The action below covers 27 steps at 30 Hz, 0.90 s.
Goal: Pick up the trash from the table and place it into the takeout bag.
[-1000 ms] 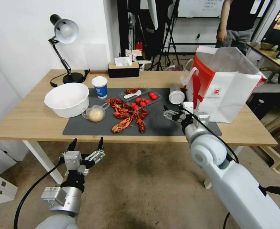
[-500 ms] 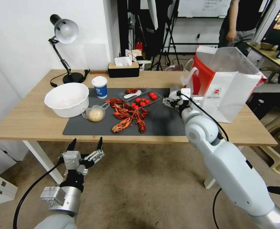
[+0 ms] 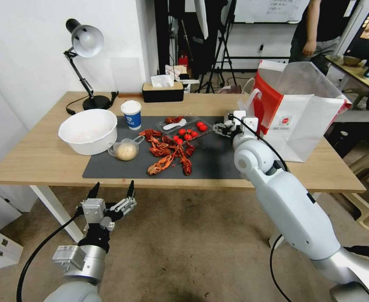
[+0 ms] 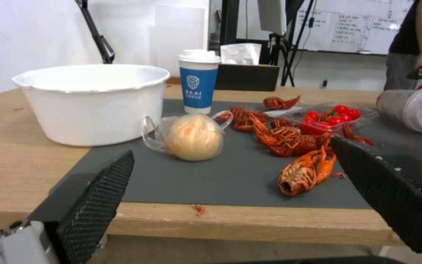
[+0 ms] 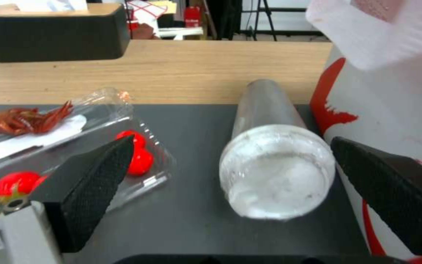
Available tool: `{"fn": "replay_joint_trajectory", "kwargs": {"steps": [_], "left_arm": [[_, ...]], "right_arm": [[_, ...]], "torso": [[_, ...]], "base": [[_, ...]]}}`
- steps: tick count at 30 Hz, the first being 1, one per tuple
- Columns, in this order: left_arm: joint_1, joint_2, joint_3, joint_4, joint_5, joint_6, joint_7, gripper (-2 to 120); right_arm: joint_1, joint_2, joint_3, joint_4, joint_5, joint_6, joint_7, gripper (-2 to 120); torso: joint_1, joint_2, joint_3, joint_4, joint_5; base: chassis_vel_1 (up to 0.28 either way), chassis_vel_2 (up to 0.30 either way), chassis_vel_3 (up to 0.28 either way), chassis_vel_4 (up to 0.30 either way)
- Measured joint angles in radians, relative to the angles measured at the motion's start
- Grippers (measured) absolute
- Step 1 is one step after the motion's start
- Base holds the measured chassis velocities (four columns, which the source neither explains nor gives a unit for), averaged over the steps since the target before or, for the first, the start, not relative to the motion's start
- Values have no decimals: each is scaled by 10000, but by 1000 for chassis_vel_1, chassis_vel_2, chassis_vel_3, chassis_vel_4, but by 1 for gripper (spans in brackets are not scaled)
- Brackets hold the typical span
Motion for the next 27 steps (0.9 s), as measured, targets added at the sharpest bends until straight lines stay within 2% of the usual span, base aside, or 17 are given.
{"fn": "replay_joint_trajectory", "kwargs": {"steps": [16, 27], "left_arm": [[-29, 9, -39, 61, -54, 0, -8, 100], [-43, 35, -79, 61, -110, -1, 26, 100]], "right_arm": [[1293, 851, -279, -1858, -66, -440, 221, 100], [1638, 1063, -265, -2650, -215, -621, 218, 100]], "torso": [[0, 0, 0, 0, 0], [-1, 0, 0, -1, 0]], "base": [[0, 0, 0, 0], [0, 0, 0, 0]]}}
